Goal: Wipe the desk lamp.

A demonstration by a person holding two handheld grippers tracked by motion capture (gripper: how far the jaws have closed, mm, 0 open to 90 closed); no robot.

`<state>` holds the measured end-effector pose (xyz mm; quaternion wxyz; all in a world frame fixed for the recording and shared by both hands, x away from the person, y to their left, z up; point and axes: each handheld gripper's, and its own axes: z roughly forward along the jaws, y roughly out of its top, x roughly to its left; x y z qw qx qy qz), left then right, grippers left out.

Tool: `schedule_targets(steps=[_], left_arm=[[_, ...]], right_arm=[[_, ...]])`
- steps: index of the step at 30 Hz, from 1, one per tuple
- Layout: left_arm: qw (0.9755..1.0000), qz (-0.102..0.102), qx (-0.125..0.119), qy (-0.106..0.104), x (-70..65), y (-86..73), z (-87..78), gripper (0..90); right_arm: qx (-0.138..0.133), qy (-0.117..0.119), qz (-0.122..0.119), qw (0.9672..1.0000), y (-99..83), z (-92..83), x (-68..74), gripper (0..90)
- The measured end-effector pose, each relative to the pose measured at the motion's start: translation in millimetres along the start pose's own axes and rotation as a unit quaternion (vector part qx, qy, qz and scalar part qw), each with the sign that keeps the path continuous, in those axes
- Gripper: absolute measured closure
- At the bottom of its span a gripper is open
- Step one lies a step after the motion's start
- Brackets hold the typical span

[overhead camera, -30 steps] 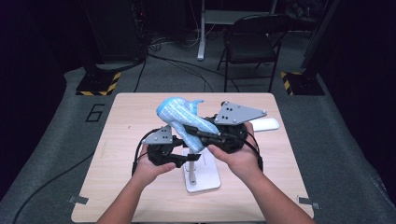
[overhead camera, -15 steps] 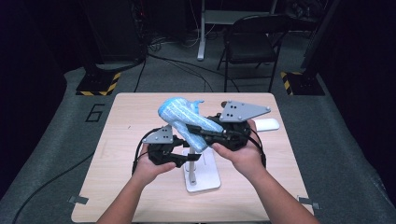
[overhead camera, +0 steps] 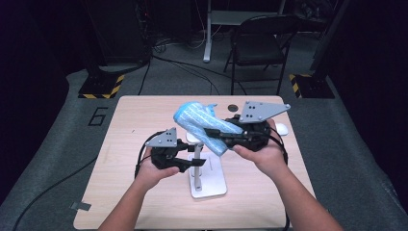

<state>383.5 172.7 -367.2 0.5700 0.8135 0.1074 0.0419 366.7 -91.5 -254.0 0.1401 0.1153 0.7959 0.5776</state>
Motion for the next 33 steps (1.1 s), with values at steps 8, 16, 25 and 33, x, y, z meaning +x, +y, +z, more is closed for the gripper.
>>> schedule_targets(steps=[8,16,25,33], left_arm=[[0.9999,0.002,-0.001,-0.012,3.0,-0.9,-2.6,51.6],[1.0000,0.002,0.001,-0.008,2.5,-0.9,-2.2,51.6],[1.0000,0.001,-0.003,-0.006,2.6,-1.9,-2.6,51.5],[0.9999,-0.004,-0.009,-0.005,1.0,-2.1,-1.6,51.6]], right_arm=[[0.017,0.005,0.007,0.9998,-13.8,-27.0,-23.0,69.3],[0.014,-0.021,0.031,0.9992,-28.1,-45.7,-32.4,69.4],[0.010,0.000,0.000,0.9999,-7.4,-12.9,-7.1,69.3],[0.012,0.028,-0.024,0.9992,13.8,20.2,8.5,69.0]])
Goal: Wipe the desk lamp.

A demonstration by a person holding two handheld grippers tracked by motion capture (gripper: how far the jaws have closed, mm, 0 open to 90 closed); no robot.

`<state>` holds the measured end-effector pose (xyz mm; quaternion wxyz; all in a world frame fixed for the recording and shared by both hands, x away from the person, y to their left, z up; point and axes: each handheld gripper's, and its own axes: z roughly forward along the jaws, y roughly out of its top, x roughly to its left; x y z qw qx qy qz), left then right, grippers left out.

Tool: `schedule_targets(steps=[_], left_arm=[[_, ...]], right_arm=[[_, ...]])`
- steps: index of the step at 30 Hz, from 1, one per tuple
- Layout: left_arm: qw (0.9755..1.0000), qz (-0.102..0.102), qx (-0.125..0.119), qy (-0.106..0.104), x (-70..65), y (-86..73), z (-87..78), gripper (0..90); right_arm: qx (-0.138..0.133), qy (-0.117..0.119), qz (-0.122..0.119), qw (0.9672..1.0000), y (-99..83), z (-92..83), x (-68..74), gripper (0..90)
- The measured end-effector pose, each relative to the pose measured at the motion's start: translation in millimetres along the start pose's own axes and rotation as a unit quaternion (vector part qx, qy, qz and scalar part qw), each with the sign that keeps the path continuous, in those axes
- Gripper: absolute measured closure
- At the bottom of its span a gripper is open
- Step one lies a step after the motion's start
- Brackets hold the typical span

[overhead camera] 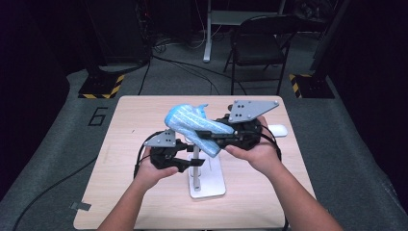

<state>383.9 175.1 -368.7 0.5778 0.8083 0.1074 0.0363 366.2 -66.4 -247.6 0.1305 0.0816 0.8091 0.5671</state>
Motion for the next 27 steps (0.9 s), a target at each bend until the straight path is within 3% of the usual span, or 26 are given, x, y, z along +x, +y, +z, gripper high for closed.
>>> schedule_targets(steps=[4,8,13,19,27], left_arm=[[1.0000,0.004,0.003,0.005,-0.6,-0.3,-0.6,51.7],[1.0000,0.004,0.004,0.006,-0.1,0.1,-0.4,51.7],[1.0000,0.003,0.004,0.002,0.1,-0.2,-0.8,51.7],[1.0000,0.003,0.003,0.003,1.8,-1.2,-3.6,51.7],[1.0000,0.000,0.004,0.005,3.7,-2.9,-8.8,51.6]], right_arm=[[0.004,0.002,-0.012,0.9999,0.7,-0.2,-0.5,69.0],[0.004,0.000,-0.007,1.0000,-6.2,-10.5,-5.7,69.0],[0.000,-0.009,0.013,0.9999,-25.9,-37.2,-19.2,69.0],[0.004,-0.035,0.035,0.9988,-48.5,-71.1,-34.1,69.0],[0.004,-0.080,0.072,0.9941,-81.5,-111.6,-55.1,69.0]])
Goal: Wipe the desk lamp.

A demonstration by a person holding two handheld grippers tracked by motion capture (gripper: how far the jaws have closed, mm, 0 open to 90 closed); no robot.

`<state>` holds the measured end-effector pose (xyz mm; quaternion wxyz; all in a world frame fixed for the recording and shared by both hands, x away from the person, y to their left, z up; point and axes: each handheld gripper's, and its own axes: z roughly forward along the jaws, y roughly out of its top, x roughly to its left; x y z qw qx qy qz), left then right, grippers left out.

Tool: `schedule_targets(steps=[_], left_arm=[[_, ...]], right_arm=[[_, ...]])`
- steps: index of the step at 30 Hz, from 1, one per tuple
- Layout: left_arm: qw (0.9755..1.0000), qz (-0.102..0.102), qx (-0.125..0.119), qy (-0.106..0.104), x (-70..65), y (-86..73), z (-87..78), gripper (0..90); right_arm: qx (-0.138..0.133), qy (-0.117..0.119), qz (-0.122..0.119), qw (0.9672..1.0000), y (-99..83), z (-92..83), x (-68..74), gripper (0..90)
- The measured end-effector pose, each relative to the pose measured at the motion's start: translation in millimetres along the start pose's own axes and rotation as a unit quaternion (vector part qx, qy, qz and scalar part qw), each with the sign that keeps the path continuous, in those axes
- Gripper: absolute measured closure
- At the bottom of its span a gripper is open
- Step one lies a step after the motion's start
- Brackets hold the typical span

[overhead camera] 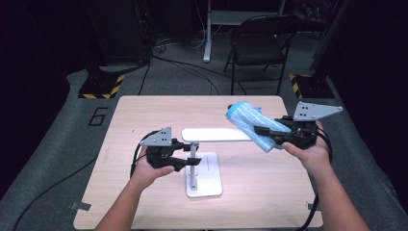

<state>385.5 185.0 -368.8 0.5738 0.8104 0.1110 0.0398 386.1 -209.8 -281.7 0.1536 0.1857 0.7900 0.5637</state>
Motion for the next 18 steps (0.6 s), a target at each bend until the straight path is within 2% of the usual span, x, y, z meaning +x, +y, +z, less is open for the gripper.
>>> schedule_targets(steps=[7,9,12,18], left_arm=[[1.0000,0.000,-0.003,-0.001,-0.2,-0.6,0.4,51.6],[1.0000,0.000,-0.002,-0.003,-0.1,-0.5,0.4,51.6],[1.0000,-0.001,-0.001,-0.002,0.0,-0.3,0.8,51.6],[1.0000,-0.003,-0.002,-0.001,0.3,-0.5,1.4,51.5]], right_arm=[[-0.006,-0.019,0.023,0.9995,-18.3,-22.7,-18.4,69.0],[-0.018,-0.014,0.028,0.9994,-22.6,-26.1,-22.9,69.1],[-0.029,-0.006,0.039,0.9988,-27.8,-27.0,-26.3,69.1],[-0.033,-0.008,0.044,0.9984,-27.2,-21.9,-26.6,69.1]])
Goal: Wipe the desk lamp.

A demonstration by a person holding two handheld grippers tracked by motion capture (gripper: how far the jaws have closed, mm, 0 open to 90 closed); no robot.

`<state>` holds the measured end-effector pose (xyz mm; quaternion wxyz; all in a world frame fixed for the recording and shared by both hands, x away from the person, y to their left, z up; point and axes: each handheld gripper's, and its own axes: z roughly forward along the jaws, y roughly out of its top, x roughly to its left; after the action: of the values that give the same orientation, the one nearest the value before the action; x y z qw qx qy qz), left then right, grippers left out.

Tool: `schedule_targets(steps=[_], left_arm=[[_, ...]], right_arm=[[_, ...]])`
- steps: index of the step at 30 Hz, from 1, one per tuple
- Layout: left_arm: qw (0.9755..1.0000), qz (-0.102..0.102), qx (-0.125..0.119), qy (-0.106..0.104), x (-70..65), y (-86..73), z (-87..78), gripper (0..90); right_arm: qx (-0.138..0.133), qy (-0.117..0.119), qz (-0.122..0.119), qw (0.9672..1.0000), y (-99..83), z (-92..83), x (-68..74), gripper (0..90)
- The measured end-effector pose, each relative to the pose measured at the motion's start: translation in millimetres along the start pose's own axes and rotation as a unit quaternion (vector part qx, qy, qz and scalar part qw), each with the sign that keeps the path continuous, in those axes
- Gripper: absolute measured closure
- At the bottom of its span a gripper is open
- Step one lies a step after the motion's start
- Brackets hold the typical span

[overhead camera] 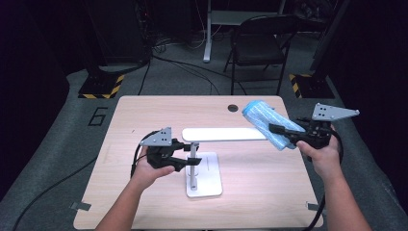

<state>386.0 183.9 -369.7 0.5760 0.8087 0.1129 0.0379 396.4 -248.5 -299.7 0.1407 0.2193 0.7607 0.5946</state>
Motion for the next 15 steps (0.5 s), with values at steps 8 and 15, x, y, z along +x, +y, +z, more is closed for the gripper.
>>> schedule_targets(steps=[8,15], left_arm=[[1.0000,-0.003,-0.002,0.000,-0.6,-0.3,1.3,51.4],[1.0000,-0.001,-0.005,0.002,-0.5,-1.0,0.4,51.4]], right_arm=[[0.004,0.013,-0.019,0.9997,13.7,25.5,21.0,69.3],[0.017,0.019,-0.055,0.9981,42.1,66.1,66.0,69.2]])
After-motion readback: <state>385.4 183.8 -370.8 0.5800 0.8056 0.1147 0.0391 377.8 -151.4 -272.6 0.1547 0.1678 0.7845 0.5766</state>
